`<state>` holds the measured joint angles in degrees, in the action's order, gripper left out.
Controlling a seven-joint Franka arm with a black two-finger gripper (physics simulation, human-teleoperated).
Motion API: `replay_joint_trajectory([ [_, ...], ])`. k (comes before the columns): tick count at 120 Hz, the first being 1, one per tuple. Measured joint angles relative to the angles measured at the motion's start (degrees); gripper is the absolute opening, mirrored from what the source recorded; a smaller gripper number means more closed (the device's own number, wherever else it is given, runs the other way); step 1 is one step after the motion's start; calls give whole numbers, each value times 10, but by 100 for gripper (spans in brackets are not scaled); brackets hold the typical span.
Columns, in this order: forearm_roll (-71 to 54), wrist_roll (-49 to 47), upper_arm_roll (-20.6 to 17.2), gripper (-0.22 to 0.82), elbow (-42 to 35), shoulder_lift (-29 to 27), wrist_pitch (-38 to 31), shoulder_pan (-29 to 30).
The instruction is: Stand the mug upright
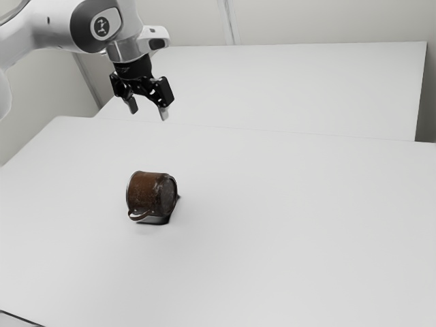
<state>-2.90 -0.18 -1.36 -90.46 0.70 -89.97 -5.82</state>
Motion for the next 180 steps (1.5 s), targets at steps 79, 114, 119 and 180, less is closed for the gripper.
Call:
replay_joint_trajectory([
  [79,48,28,1,60,-54,-25,1,112],
  [114,101,80,1,60,-60,14,-11,202],
  [119,110,89,1,60,-68,16,-16,209],
  [180,232,212,2,60,-171,37,-113,224],
])
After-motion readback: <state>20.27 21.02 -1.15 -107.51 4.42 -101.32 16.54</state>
